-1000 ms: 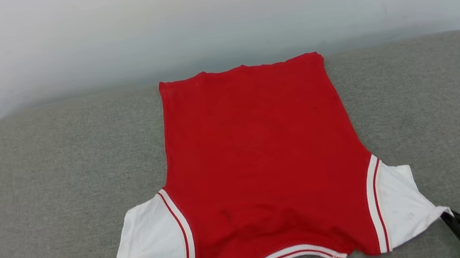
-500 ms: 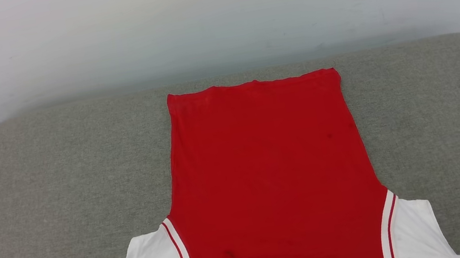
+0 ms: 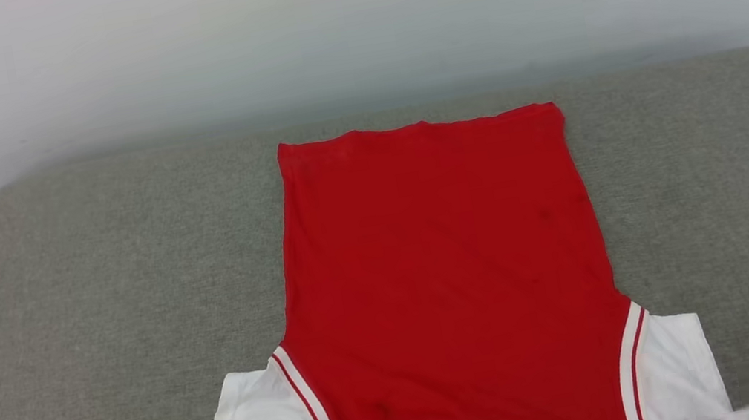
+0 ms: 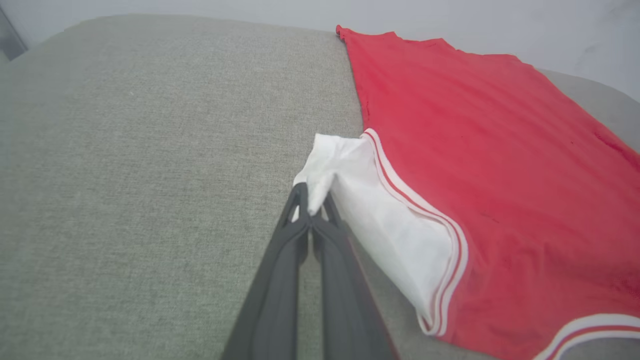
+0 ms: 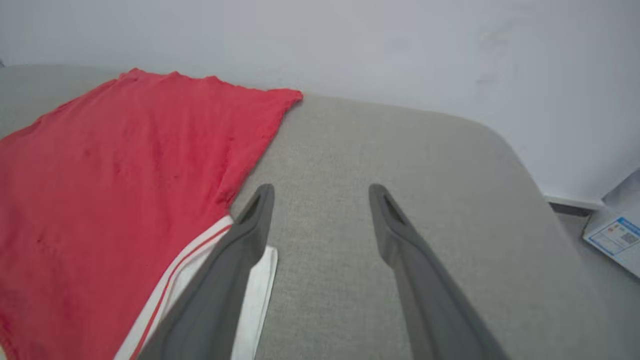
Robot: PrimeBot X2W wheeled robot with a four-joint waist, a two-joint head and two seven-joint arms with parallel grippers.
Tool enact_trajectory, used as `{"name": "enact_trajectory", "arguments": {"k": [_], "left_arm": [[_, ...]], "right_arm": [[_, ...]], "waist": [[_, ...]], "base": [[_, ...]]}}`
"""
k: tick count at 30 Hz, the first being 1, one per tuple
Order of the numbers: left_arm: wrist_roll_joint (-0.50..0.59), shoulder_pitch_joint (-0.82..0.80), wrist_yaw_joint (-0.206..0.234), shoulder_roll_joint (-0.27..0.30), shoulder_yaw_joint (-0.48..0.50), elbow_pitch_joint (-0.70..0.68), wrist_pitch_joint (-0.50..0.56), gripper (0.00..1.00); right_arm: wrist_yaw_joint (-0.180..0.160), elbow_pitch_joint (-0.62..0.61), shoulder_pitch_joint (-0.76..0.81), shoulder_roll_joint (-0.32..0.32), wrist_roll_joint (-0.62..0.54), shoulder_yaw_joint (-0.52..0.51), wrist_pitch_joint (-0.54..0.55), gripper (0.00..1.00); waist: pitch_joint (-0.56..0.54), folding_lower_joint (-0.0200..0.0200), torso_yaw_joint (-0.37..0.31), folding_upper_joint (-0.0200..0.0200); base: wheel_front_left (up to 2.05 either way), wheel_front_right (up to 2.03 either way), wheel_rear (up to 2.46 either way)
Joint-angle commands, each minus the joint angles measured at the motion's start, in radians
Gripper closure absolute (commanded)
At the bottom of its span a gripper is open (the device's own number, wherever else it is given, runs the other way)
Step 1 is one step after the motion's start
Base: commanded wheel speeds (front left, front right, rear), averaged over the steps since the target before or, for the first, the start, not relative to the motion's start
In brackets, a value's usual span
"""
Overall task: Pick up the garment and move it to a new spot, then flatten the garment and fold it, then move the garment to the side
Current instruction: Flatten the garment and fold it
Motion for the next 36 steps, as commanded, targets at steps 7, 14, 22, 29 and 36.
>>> {"name": "enact_trajectory", "arguments": {"k": [7, 14, 22, 29, 36], "left_arm": [[0.047, -0.064, 0.012, -0.012, -0.010, -0.058, -0.002, 1.00], [0.081, -0.144, 0.001, -0.039, -0.024, -0.086, -0.002, 1.00], [0.134, -0.225, -0.021, -0.090, -0.020, -0.102, -0.002, 1.00], [0.180, -0.291, -0.056, -0.137, -0.015, -0.098, -0.002, 1.00], [0.220, -0.336, -0.088, -0.184, -0.004, -0.096, -0.002, 1.00]], "right_arm": [[-0.001, -0.156, -0.216, -0.033, -0.030, -0.128, 0.082, 0.00], [-0.001, -0.113, -0.531, -0.104, -0.013, -0.081, 0.211, 0.00], [-0.001, 0.069, -0.877, -0.142, 0.038, 0.042, 0.483, 0.00], [-0.001, 0.227, -1.100, -0.189, 0.103, 0.187, 0.836, 0.00], [-0.001, 0.352, -1.247, -0.191, 0.093, 0.227, 1.018, 0.00]], "waist": [[0.075, 0.0000, 0.050, -0.0001], [0.200, 0.0000, 0.116, -0.0001], [0.344, 0.0000, 0.184, -0.0001], [0.448, 0.0000, 0.239, -0.0001], [0.535, 0.0000, 0.280, -0.0001]], "base": [[0.00, 0.00, 0.00], [0.00, 0.00, 0.00], [0.00, 0.00, 0.00], [0.00, 0.00, 0.00], [0.00, 0.00, 0.00]]}}
